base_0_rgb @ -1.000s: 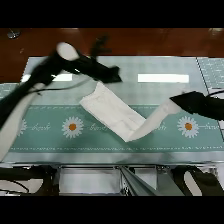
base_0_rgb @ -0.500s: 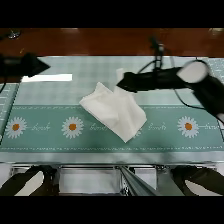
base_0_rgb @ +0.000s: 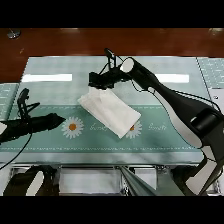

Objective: Fold the shirts.

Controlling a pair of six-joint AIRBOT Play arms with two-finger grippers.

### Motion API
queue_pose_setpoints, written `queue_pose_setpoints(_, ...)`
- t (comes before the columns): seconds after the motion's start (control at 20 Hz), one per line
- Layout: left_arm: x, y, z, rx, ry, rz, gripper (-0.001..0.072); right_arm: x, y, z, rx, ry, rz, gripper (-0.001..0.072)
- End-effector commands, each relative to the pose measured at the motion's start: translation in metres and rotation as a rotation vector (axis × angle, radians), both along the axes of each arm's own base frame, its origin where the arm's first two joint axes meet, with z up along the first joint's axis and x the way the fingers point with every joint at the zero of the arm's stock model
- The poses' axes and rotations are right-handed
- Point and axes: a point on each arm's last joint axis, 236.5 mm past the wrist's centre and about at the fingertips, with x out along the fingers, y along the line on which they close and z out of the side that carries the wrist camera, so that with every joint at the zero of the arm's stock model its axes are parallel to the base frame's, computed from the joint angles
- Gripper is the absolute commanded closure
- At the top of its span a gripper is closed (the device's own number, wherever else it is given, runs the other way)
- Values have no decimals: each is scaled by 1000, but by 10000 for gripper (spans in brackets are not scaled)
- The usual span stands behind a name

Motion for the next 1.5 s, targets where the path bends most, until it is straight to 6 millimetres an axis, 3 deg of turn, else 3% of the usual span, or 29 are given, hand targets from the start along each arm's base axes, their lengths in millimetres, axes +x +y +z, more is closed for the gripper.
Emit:
queue_pose_setpoints(0.0,-1,4,-15,3,-4,45,682,-11,8,9,66,-11,141,91)
queue_pose_setpoints(0.15,2,3,-12,-10,-3,60,682,-20,-55,48,60,28,252,93)
queue_pose_setpoints(0.25,2,2,-11,-18,-5,62,681,-32,-119,81,-20,27,295,93)
queue_pose_setpoints(0.3,2,2,-10,-22,-5,63,682,-36,-162,89,-152,8,276,93)
queue_pose_setpoints(0.45,3,-1,-8,-41,-7,68,682,-36,-303,110,-620,-93,-31,93)
queue_pose_setpoints(0.55,4,-3,-6,-57,-9,71,682,-56,-352,113,-699,-176,-263,93)
queue_pose_setpoints(0.6,4,-3,-6,-56,-9,70,682,-72,-360,102,-672,-207,-356,93)
queue_pose_setpoints(0.7,4,-3,-6,-56,-10,71,682,-115,-357,45,-522,-163,-558,93)
queue_pose_setpoints(0.8,6,-2,-5,-53,-18,78,682,-158,-326,-19,-233,29,-739,93)
queue_pose_setpoints(0.9,10,1,-4,-48,-32,92,681,-189,-286,-57,-17,208,-771,94)
queue_pose_setpoints(1.0,12,2,-4,-46,-38,100,682,-209,-261,-78,-21,275,-685,94)
queue_pose_setpoints(1.15,13,2,-4,-44,-39,101,682,-213,-238,-99,-95,331,-598,94)
queue_pose_setpoints(1.45,15,4,-4,-42,-46,107,682,-174,-183,-109,-77,356,-506,93)
